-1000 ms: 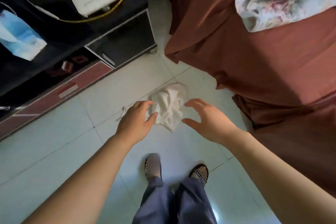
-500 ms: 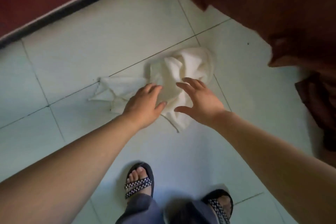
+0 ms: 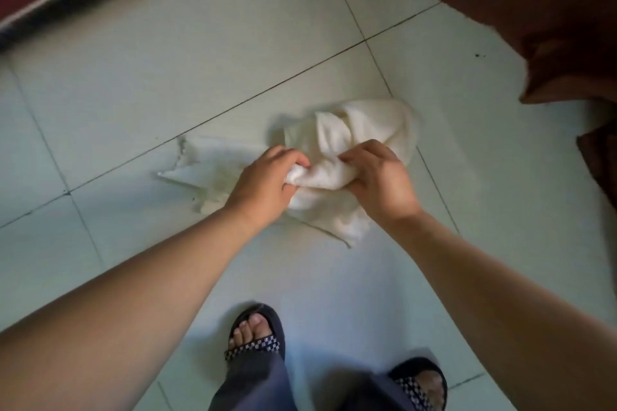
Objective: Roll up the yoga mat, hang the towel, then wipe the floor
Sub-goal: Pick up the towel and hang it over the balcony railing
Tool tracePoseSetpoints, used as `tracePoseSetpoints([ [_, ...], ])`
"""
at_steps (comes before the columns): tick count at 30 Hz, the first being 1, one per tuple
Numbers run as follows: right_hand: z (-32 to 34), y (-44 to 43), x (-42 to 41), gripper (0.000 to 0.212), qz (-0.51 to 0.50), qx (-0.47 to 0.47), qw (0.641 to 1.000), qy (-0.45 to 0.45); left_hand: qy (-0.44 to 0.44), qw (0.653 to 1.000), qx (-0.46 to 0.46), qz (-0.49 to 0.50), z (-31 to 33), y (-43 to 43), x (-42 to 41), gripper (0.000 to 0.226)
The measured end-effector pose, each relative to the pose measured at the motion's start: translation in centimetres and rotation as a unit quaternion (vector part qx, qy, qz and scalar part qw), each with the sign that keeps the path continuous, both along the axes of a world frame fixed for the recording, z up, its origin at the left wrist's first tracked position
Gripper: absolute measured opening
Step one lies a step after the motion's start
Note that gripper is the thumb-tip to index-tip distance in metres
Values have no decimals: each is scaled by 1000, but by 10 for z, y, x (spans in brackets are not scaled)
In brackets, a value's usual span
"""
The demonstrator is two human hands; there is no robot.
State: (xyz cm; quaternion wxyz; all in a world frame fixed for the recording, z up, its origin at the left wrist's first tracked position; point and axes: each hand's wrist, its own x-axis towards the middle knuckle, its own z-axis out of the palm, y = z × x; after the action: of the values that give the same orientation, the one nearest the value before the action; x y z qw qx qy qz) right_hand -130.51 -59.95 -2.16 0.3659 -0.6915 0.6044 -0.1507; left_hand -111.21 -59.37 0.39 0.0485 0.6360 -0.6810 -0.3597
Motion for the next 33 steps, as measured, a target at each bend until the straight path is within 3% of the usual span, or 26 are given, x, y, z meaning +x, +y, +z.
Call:
tracePoseSetpoints([
  [3,72,22,-13,40,-75,32,996,-26,39,999,13,-14,68,5,-9,31],
  [7,182,57,-29,39,-149,114,982,-30,47,996,54,-48,172,17,-18,43],
  [15,487,100,-60,24,-196,161,967,1,60,987,81,-122,464,12,-55,52],
  [19,617,132,-75,23,-254,104,961,26,86,977,39,-192,592,21,-76,54],
  [24,740,183,-101,19,-364,-6,931,38,128,958,-30,-255,707,43,-108,50],
  [33,849,295,-147,10,-542,-146,826,49,195,880,-88,-424,815,88,-204,39],
])
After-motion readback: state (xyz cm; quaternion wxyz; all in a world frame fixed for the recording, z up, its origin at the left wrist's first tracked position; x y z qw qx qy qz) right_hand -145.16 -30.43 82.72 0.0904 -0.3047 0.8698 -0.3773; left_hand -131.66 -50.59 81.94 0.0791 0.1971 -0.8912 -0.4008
